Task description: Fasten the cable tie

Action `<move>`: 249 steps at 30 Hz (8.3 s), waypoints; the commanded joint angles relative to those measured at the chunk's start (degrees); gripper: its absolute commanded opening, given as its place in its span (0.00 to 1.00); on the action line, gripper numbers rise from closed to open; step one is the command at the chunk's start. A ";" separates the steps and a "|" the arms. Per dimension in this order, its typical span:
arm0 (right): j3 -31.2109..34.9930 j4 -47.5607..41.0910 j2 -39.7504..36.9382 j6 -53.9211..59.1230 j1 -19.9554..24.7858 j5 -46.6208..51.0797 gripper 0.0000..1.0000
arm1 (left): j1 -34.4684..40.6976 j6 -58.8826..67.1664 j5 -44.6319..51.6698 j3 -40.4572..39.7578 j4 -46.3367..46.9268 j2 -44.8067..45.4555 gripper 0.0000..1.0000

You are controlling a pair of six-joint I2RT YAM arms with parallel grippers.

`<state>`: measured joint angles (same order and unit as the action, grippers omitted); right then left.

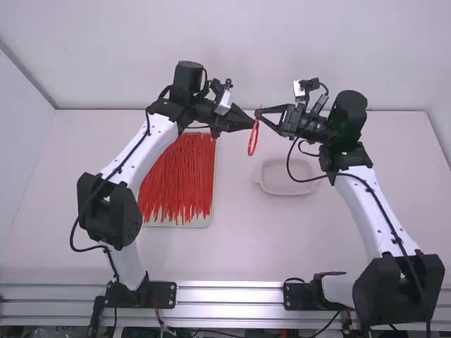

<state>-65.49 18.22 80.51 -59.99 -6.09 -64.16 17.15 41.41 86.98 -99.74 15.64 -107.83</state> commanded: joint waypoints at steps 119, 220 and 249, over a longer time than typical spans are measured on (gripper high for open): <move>-1.29 -9.75 -0.31 11.10 3.15 -0.28 0.00 | -1.22 -58.62 -10.12 18.18 -52.13 0.79 0.99; 11.52 -44.24 -2.78 42.21 -4.07 50.25 0.99 | -11.91 -36.87 -37.94 24.26 16.94 13.14 0.99; 38.98 -18.22 -31.09 59.99 6.09 64.16 0.51 | -17.15 -41.41 -63.72 49.27 -8.09 38.12 0.55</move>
<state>-28.47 -0.75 51.51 -0.91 0.21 -0.60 -0.12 -0.05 27.27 -52.14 8.12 -72.36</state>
